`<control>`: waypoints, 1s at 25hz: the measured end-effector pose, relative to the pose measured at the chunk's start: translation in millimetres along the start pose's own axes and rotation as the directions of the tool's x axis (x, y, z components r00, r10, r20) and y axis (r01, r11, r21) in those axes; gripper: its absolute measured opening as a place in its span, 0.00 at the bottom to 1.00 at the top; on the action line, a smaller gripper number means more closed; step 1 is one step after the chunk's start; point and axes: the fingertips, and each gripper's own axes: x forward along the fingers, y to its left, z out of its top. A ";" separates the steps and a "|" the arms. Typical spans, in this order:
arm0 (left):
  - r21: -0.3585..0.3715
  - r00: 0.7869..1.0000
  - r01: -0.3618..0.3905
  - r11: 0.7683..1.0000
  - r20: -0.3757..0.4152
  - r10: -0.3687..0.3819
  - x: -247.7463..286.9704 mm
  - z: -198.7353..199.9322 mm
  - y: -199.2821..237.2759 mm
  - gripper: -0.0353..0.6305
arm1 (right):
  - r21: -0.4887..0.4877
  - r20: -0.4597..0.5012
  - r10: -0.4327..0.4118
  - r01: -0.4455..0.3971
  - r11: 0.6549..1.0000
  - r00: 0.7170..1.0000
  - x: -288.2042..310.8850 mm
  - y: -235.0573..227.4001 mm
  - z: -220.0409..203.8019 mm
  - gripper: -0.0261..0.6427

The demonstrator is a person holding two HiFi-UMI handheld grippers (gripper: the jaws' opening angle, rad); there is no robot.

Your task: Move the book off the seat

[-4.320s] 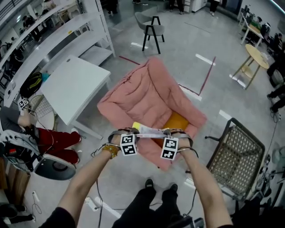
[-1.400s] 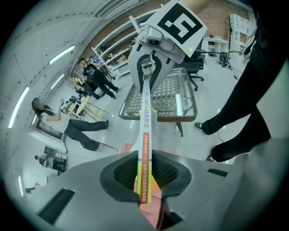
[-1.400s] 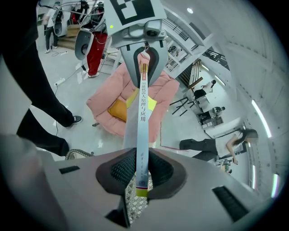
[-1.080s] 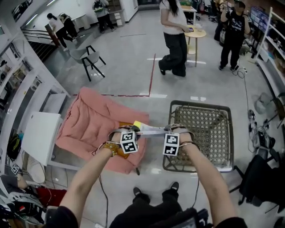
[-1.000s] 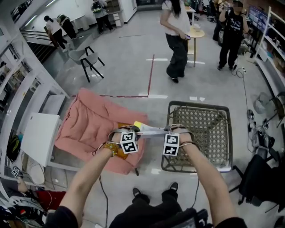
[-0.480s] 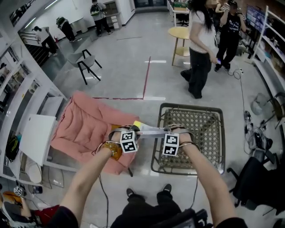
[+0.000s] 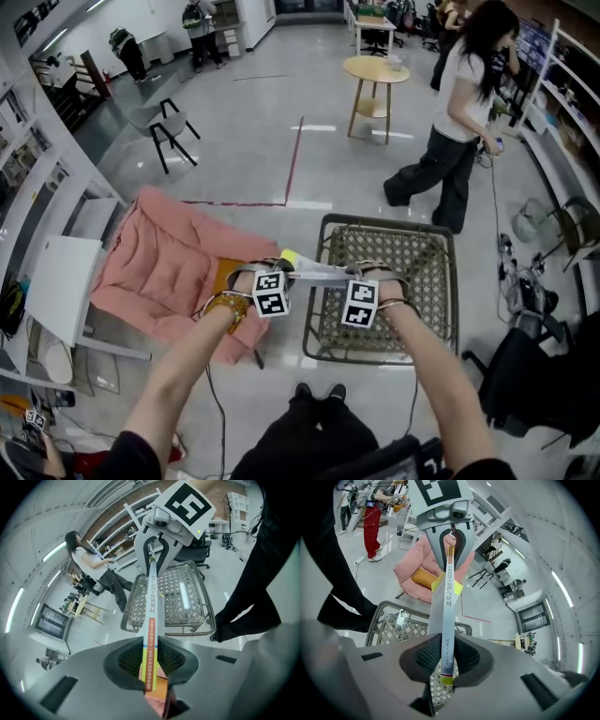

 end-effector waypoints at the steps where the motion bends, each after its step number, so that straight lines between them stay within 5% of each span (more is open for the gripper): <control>1: 0.004 1.000 0.001 1.000 0.006 -0.001 -0.2 -1.8 -1.2 0.16 | 0.005 -0.005 0.000 0.000 1.000 1.000 -0.3 2.1 1.4 0.14; 11: 0.067 0.999 0.016 0.998 0.035 -0.019 9.9 24.7 -1.9 0.16 | 0.050 -0.038 -0.011 0.013 0.999 0.999 -9.7 8.6 -26.5 0.14; 25: 0.040 0.999 0.023 0.999 0.031 -0.025 70.3 119.4 25.0 0.16 | 0.029 -0.023 0.007 -0.006 1.000 1.000 -1.2 -22.7 -138.4 0.14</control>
